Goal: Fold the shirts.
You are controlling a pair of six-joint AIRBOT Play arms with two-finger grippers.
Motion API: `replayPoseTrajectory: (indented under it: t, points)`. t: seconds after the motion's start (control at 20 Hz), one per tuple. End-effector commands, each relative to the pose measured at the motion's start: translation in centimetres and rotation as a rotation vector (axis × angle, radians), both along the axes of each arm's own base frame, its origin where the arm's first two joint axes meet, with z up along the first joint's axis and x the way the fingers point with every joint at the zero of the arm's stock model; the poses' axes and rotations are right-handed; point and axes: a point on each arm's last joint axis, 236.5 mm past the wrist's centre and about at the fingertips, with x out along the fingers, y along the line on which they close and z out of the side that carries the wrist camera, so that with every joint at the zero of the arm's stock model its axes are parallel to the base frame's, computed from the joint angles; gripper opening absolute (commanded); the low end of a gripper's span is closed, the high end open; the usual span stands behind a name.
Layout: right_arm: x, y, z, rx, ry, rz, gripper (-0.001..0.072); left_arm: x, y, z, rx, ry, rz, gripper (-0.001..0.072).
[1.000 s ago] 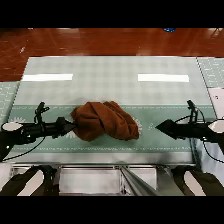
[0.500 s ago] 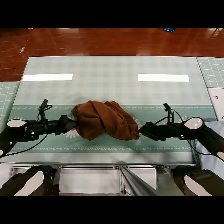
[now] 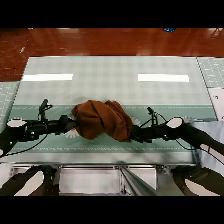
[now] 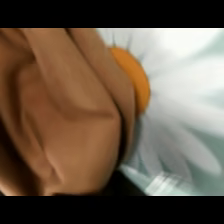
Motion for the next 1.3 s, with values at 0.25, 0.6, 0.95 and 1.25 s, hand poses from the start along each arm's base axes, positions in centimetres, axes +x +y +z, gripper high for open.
replayPoseTrajectory:
  t: [0.25, 0.6, 0.95, 1.25]
  points:
    - [10.3, 1.1, 11.1, 0.039, -0.369, 0.108, 0.0019, 6.6, 1.9, 8.8, -0.076, -0.219, 0.056, 0.002]
    - [19.0, -11.1, 39.2, -0.269, -0.977, -0.006, 0.0019, 14.0, 6.7, 40.2, -0.119, -0.932, 0.164, 0.002]
    - [7.8, -17.9, 55.6, -0.588, -1.34, -0.102, 0.0019, 6.0, 5.9, 54.0, 0.233, -1.265, 0.037, 0.0019]
    - [-1.2, -23.4, 54.5, -0.791, -1.233, -0.216, 0.0019, 1.2, 7.2, 53.0, 0.593, -1.22, 0.123, 0.002]
